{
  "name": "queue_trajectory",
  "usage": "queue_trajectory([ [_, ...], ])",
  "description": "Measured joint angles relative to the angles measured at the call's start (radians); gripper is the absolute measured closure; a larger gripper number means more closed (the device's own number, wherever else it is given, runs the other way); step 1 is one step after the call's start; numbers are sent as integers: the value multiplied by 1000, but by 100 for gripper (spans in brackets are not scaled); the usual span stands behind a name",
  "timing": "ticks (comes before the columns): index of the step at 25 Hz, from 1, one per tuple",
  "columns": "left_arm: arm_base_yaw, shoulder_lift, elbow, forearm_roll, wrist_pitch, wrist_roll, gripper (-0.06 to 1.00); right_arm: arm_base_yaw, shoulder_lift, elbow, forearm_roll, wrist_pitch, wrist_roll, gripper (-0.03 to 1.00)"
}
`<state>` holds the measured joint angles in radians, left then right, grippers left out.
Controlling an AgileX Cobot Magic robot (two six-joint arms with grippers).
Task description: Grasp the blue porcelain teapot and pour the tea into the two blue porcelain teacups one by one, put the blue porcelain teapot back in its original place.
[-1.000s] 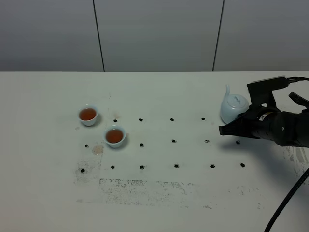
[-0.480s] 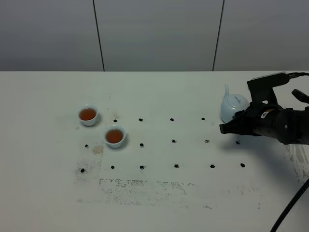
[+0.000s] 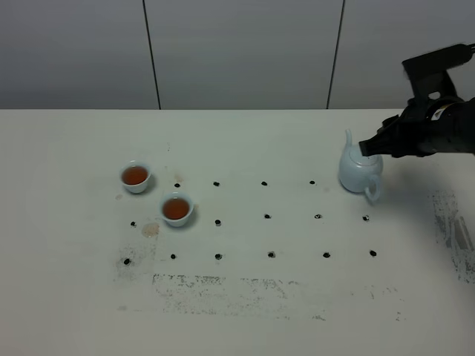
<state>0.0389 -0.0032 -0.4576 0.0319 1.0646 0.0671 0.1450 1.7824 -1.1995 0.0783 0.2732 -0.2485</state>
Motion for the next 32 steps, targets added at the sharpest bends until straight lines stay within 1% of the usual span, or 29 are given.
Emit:
queue_trajectory([
  [4,0,0,0,0,0,0,43,-56,0,-51,-12,31,0,64],
  [9,0,0,0,0,0,0,43,-112,0,-55,-16,47,3,63],
  [14,0,0,0,0,0,0,43,-117,-33,-55,-15,90,21,63],
  [18,0,0,0,0,0,0,43,-117,-127,-52,-15,184,36,63],
  [21,0,0,0,0,0,0,43,-117,-234,-5,-15,213,36,63],
  [25,0,0,0,0,0,0,43,-117,-411,127,-15,242,36,63],
  [28,0,0,0,0,0,0,43,-117,-546,211,-14,311,36,63],
  [32,0,0,0,0,0,0,43,-117,-715,267,-14,487,36,63],
])
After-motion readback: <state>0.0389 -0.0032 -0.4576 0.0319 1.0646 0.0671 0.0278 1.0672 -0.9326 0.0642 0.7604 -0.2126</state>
